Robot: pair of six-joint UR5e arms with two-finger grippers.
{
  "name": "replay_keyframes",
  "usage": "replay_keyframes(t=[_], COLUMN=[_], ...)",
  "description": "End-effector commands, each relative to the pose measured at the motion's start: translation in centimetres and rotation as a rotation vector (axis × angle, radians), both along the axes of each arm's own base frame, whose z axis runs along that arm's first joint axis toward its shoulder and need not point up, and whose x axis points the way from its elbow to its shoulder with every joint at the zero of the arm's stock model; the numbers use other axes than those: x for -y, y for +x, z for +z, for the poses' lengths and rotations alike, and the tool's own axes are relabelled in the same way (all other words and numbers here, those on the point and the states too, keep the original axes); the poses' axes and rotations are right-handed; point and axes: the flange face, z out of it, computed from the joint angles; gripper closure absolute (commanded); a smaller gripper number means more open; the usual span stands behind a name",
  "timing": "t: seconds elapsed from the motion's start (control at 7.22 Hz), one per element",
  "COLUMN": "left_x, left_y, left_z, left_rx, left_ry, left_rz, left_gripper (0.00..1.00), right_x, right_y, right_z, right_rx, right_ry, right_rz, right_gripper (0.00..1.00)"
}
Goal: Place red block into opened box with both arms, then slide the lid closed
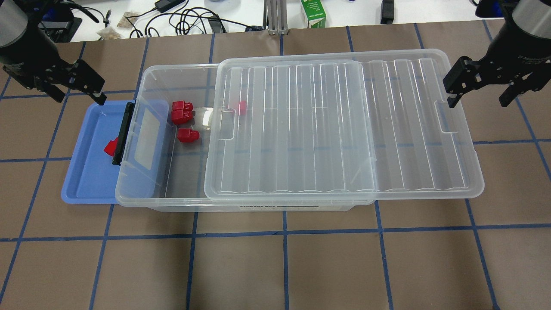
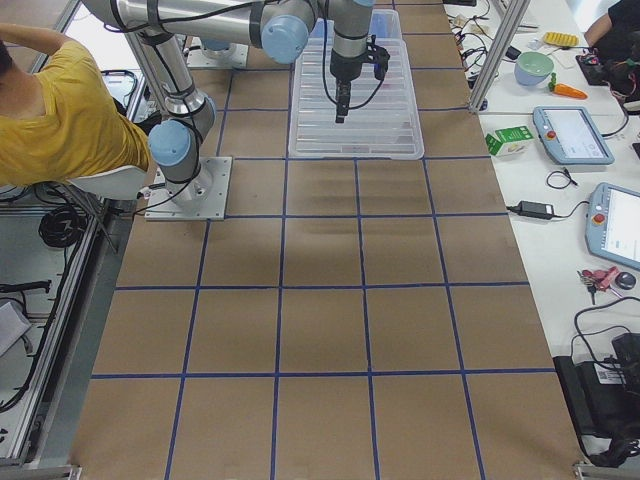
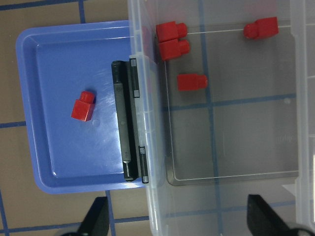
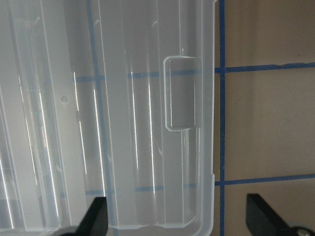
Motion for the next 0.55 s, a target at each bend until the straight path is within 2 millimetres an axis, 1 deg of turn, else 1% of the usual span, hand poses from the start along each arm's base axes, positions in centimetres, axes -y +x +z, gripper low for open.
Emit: replay_keyframes(t=[0.0,0.14,0.28,0.42], left_x=[2.2,2.6,1.9,2.1], left_y=[7.0,9.7,14.1,15.6], left_z=[-4.6,-7.7,-10.5,-13.9], left_rx=[-0.051,-0.073,-0.092,-0.074], left_ry=[-0.003,0.028,0.04,0.014], left_rz=[-0.107,-0.173,-0.185,-0.185], left_gripper=[0.0,0.0,0.0,0.0], right_x=[-0.3,-0.6,-1.3,-1.3], right_y=[0.9,0.8,1.0,0.9], right_z=[0.0,0.2,0.8,0.7], right_rx=[0.001,-0.008,-0.01,-0.011], right_ry=[0.001,0.005,0.004,0.006], right_rz=[0.0,0.014,0.014,0.016], right_gripper=[0.0,0.0,0.0,0.0])
